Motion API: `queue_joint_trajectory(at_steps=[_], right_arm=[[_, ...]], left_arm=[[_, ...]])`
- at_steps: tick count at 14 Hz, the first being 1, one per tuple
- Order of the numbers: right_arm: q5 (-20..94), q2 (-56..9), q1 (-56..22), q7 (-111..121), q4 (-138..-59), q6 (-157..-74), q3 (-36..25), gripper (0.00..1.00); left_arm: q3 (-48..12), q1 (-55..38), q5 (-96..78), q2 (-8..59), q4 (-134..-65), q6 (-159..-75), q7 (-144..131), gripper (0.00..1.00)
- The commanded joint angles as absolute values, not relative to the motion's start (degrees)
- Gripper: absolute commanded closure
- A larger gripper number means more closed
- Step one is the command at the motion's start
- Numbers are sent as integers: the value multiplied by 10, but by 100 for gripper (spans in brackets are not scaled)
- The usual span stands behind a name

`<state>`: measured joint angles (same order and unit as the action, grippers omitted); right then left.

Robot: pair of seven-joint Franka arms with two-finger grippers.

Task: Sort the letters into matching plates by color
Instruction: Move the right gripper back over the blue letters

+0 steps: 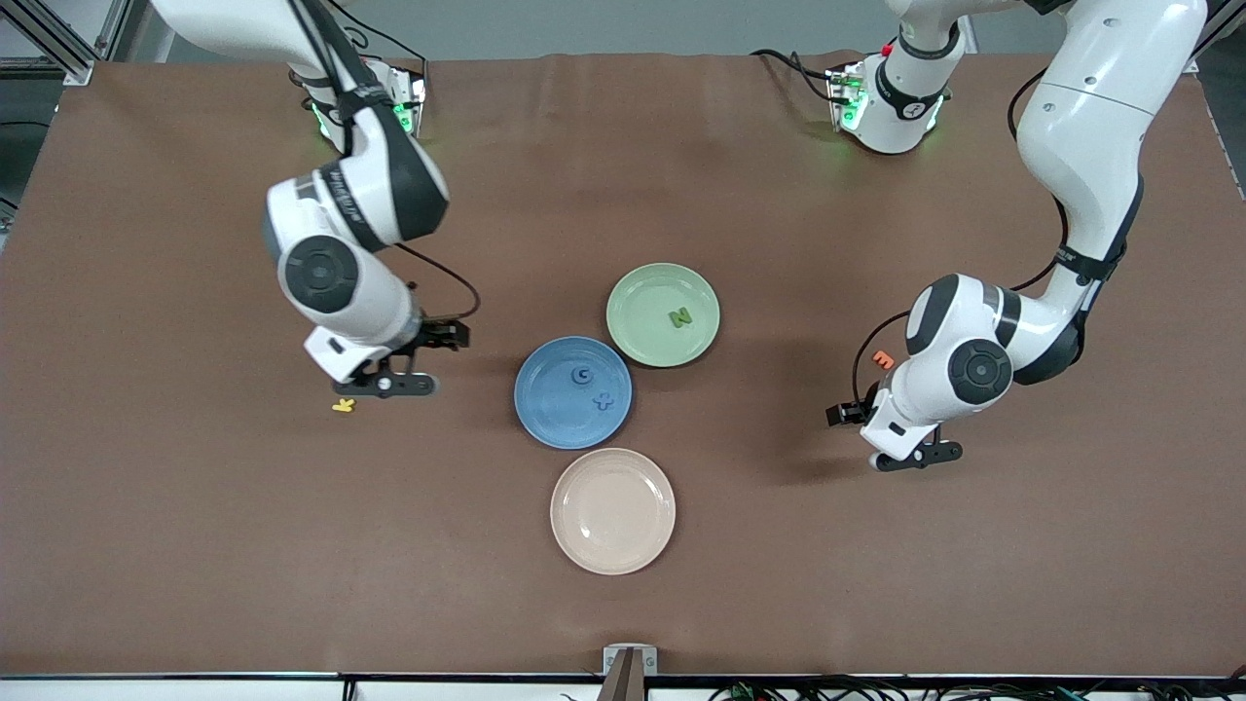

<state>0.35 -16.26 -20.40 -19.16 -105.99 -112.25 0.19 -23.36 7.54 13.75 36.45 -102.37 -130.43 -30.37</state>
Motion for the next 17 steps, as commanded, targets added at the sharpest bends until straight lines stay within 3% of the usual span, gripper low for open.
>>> queue_joint_trajectory(at_steps=[1, 6, 17], right_arm=[[-4, -99, -151, -122, -1175, -1193, 13, 0], [-4, -94, -65, -27, -1299, -1345, 12, 0], [0, -97, -37, -101, -1374, -1410, 12, 0]], left_arm=[[-226, 73, 149, 377, -1011, -1299, -310, 12], [-214, 73, 152, 381, -1012, -1299, -306, 12], [-213, 106, 168, 360, -1054, -1266, -287, 27]])
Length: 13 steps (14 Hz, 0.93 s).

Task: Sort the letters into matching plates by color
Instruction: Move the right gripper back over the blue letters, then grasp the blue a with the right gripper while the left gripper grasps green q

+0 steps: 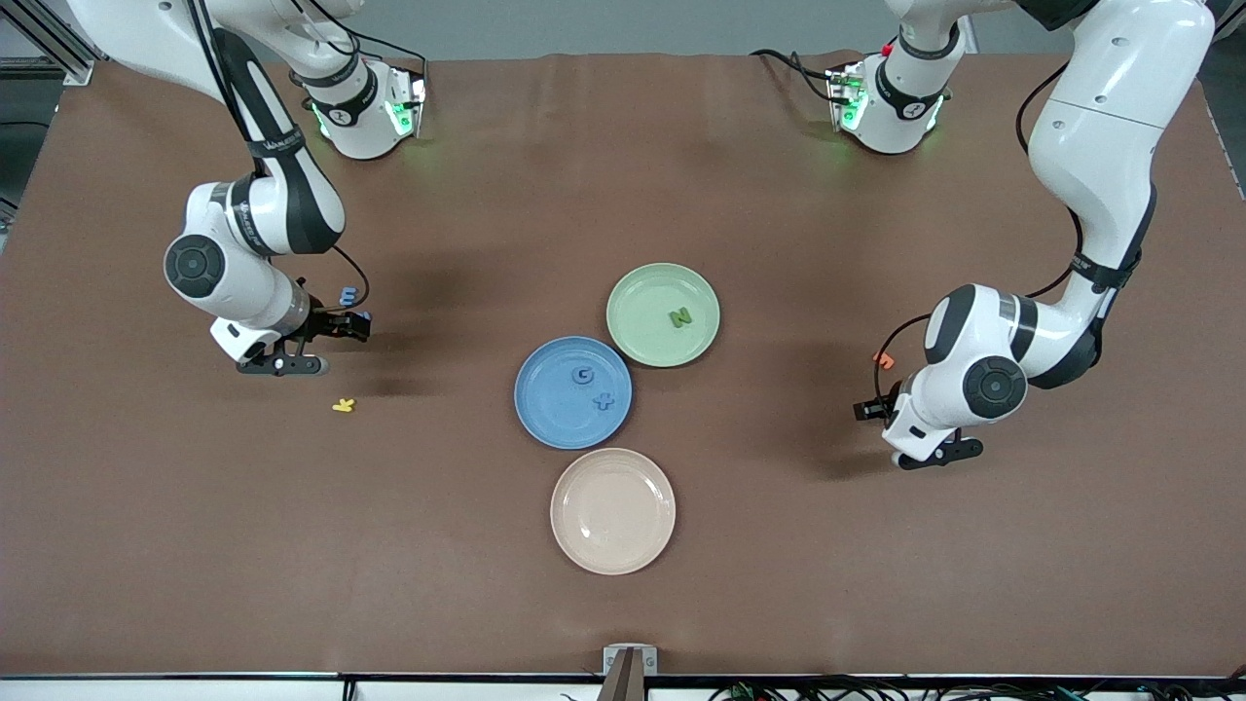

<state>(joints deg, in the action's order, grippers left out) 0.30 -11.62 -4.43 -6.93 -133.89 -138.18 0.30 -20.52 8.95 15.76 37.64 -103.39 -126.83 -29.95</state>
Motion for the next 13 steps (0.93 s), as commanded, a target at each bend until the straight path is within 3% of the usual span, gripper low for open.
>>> queue_joint_trajectory(at_steps=[1, 13], right_arm=[[0, -97, -38, -105, -1388, -1430, 12, 0], [2, -94, -40, -121, -1372, -1424, 13, 0]], left_arm=[[-213, 111, 168, 360, -1056, -1267, -276, 29], [-222, 114, 162, 370, -1060, -1276, -263, 40]])
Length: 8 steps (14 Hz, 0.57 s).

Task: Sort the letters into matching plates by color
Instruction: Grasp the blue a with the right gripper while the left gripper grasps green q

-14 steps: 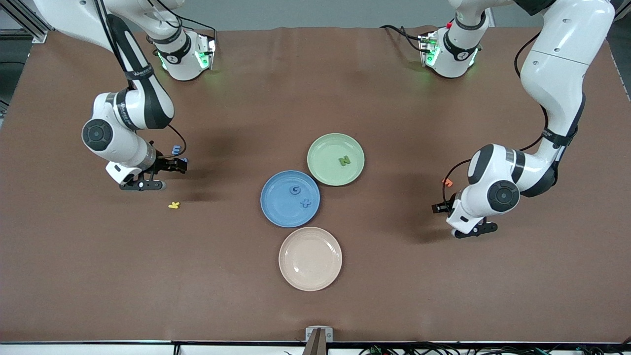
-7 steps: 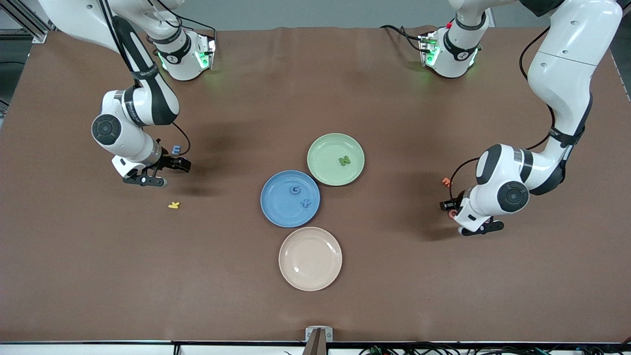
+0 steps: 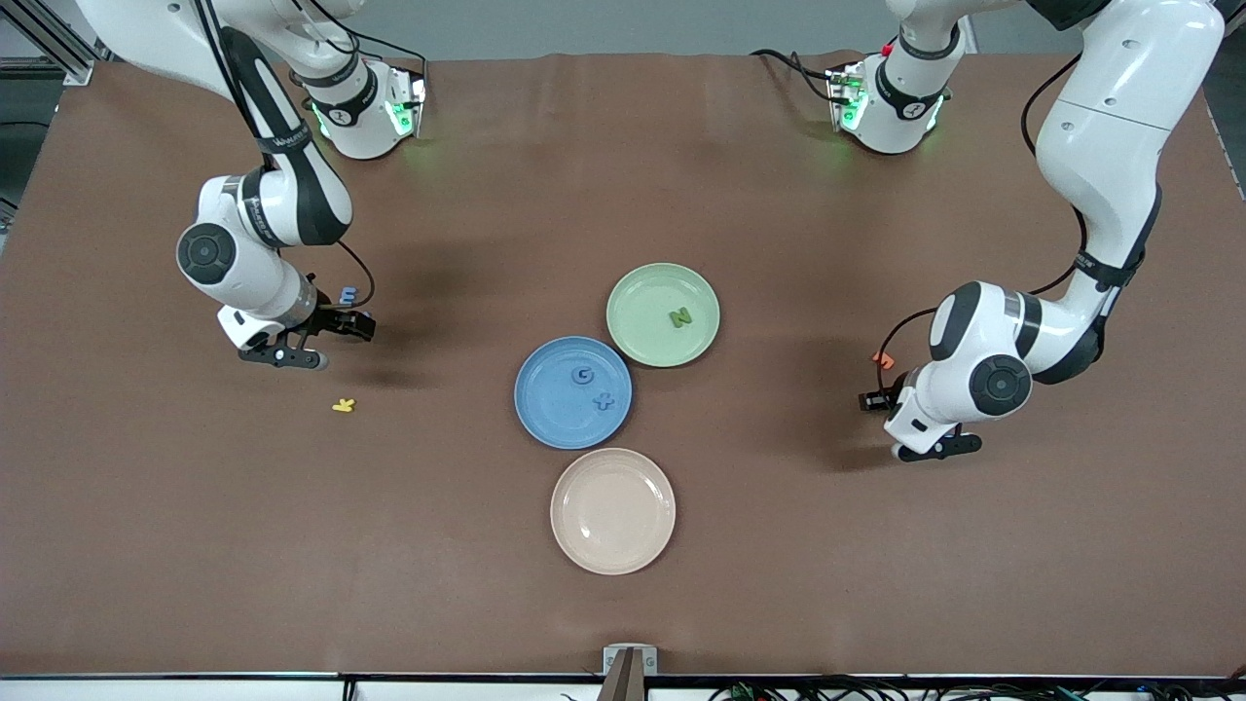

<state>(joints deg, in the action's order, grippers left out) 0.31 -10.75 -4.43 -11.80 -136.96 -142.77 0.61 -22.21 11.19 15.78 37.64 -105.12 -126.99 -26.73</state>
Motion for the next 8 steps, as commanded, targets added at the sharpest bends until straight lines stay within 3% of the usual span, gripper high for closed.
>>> queue_joint_trajectory(at_steps=[1, 8], right_arm=[[1, -96, -43, -121, -1370, -1426, 15, 0], [2, -136, -53, -117, -1374, -1424, 15, 0]], left_arm=[[-222, 114, 163, 372, -1060, -1276, -263, 40], [-222, 119, 166, 375, -1058, -1279, -263, 45]])
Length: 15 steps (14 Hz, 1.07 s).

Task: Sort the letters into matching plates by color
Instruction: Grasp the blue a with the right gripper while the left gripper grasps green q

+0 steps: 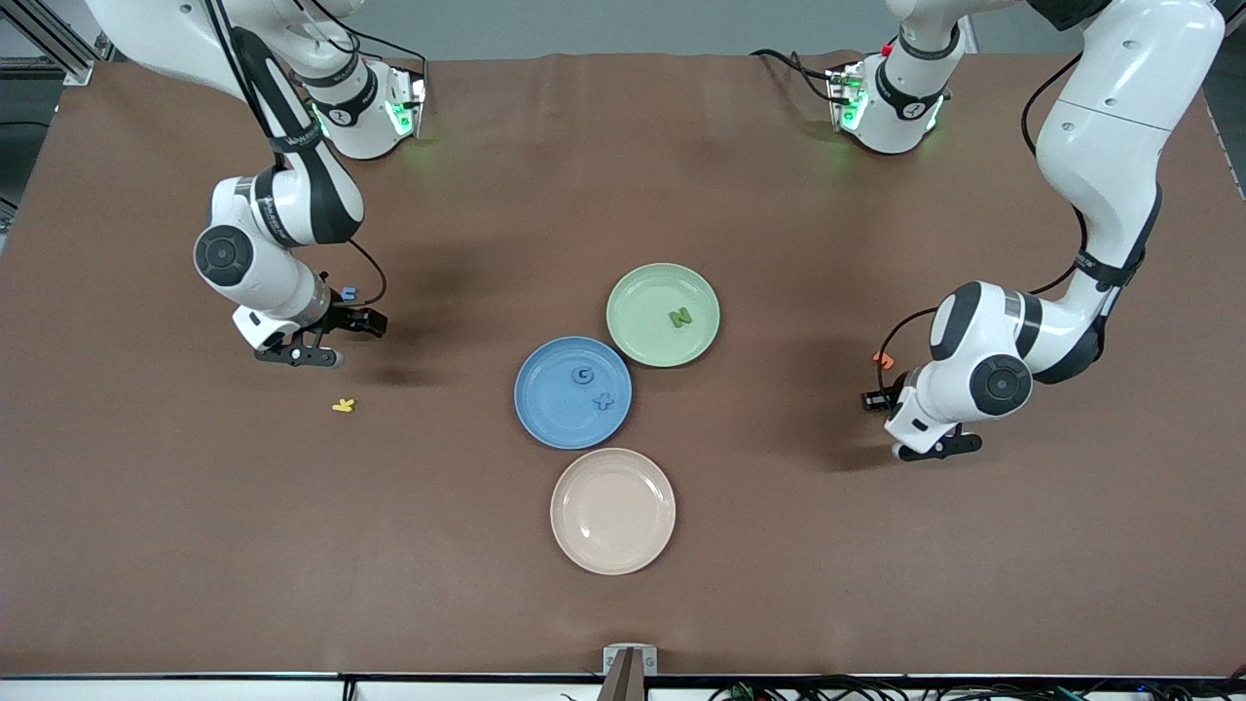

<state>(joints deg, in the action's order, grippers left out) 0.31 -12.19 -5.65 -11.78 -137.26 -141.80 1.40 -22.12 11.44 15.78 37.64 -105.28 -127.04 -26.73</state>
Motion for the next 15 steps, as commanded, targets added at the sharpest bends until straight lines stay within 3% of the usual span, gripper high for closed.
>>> queue_joint_trajectory(at_steps=[1, 5, 15], right_arm=[[2, -142, -52, -117, -1375, -1427, 15, 3], [2, -147, -33, -103, -1384, -1431, 16, 11], [36, -163, -38, -82, -1384, -1433, 17, 11]], left_arm=[[-222, 120, 167, 375, -1059, -1279, -263, 46], [-222, 121, 166, 375, -1061, -1279, -262, 48], [-222, 127, 166, 370, -1070, -1281, -261, 48]])
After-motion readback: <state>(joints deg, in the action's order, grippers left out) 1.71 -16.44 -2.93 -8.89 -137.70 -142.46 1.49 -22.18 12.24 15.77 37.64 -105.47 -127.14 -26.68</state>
